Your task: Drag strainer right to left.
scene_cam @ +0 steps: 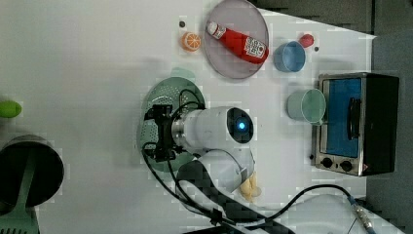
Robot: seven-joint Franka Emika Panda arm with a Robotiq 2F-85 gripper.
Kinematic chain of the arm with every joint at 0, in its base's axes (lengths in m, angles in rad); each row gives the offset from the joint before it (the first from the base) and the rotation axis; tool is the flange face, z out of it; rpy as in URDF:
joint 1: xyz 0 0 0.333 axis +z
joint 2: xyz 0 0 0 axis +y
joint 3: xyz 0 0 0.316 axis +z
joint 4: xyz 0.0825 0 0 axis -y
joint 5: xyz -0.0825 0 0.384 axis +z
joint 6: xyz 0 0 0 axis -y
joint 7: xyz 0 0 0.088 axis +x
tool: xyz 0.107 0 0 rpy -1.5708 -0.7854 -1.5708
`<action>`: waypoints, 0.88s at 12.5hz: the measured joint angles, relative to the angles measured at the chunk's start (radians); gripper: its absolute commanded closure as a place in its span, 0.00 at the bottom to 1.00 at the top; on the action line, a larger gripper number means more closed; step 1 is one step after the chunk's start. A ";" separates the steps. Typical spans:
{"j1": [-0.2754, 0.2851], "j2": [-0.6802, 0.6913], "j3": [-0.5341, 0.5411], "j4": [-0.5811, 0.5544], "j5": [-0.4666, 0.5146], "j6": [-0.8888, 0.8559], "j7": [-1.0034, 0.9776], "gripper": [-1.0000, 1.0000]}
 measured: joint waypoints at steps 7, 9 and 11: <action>0.059 0.008 -0.014 0.055 0.006 -0.045 0.005 0.00; 0.071 -0.055 -0.042 0.036 -0.005 -0.131 -0.040 0.00; 0.080 -0.160 -0.101 0.016 -0.015 -0.258 -0.133 0.00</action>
